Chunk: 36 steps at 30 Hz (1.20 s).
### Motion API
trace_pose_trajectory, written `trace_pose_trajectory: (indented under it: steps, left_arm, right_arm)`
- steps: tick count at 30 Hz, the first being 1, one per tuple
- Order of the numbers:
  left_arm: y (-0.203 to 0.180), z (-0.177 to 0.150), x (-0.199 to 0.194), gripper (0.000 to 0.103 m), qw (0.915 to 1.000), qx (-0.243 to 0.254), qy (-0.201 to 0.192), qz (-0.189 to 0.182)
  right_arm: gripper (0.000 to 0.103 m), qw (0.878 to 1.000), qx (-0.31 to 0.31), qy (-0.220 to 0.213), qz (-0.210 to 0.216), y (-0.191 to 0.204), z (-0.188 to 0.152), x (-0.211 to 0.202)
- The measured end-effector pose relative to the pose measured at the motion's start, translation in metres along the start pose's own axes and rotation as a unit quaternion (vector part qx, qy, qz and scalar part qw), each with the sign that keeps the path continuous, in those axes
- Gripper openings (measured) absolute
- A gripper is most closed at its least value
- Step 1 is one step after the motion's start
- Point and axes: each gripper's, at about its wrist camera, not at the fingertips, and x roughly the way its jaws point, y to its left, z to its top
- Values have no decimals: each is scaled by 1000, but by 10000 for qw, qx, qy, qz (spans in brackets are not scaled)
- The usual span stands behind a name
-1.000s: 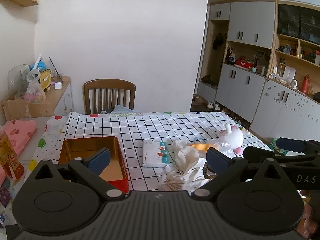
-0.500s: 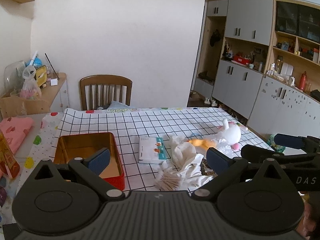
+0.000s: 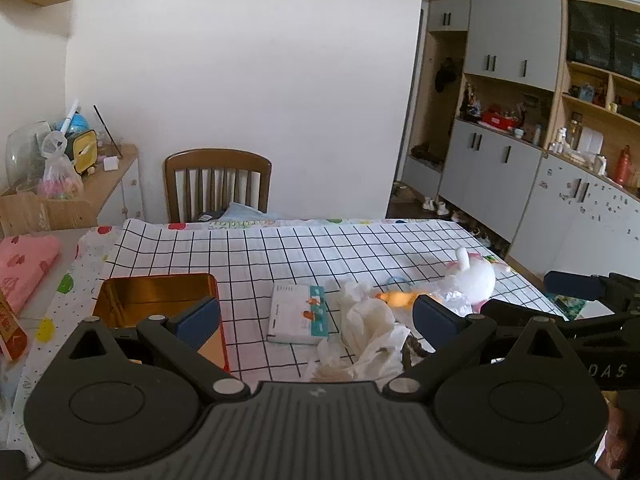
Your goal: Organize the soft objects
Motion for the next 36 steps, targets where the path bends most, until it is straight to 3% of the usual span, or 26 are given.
trace_pose_trajectory:
  steps: [12,23,36]
  left_arm:
    - [-18,-8,46,103,9994,-173,245,150]
    - [-37,-38,104,103,9951,-44,982,-116]
    - [-27,-74,154,102,9858,67,1662,212]
  right_arm:
    - [99,9990,110,401,151,-45,-12,37]
    - [91,9948,260,988,-14,-93,-34,76]
    - [87,9886,121,1469,-299,-142,-45,145]
